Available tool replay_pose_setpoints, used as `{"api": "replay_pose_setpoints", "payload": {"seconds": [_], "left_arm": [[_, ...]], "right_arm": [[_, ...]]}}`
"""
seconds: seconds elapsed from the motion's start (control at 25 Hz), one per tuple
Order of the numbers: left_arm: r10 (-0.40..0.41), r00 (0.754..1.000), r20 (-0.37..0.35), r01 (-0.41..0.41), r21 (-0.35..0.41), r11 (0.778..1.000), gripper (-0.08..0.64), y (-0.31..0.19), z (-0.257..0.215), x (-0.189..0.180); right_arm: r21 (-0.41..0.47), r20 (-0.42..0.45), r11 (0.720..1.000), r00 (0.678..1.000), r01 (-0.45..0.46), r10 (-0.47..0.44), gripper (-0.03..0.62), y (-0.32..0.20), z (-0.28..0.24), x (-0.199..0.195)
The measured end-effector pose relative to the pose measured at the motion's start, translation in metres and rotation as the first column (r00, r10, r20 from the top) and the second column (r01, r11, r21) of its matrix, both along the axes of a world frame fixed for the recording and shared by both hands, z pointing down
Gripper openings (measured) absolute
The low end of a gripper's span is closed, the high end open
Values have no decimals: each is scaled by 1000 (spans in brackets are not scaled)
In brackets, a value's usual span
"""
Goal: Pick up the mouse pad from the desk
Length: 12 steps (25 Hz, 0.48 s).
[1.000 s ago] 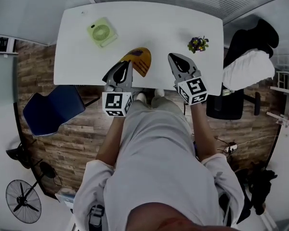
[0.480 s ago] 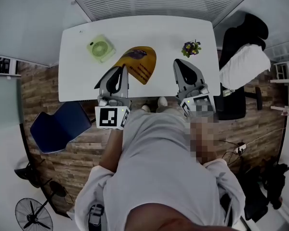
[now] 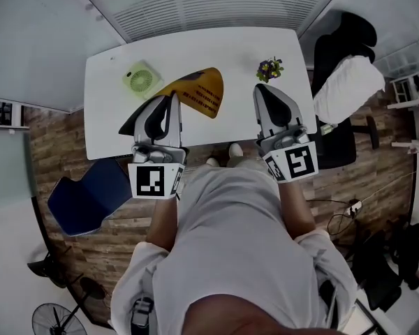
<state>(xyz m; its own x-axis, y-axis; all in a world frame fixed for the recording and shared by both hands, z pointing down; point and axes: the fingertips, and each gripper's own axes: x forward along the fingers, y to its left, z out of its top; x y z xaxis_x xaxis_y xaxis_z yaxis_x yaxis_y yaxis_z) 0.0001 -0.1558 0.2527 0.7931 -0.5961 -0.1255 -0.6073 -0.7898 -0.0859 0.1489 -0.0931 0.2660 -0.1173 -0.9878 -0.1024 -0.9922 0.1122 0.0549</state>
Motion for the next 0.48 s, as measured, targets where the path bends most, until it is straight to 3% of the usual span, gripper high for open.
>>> {"api": "replay_pose_setpoints", "payload": {"seconds": [0.48], "left_arm": [[1,1000,-25,-2,-28,1000,0,21,1,0]], "right_arm": [[-39,-27,999,1000,-2,1,0,10,10,-13]]}}
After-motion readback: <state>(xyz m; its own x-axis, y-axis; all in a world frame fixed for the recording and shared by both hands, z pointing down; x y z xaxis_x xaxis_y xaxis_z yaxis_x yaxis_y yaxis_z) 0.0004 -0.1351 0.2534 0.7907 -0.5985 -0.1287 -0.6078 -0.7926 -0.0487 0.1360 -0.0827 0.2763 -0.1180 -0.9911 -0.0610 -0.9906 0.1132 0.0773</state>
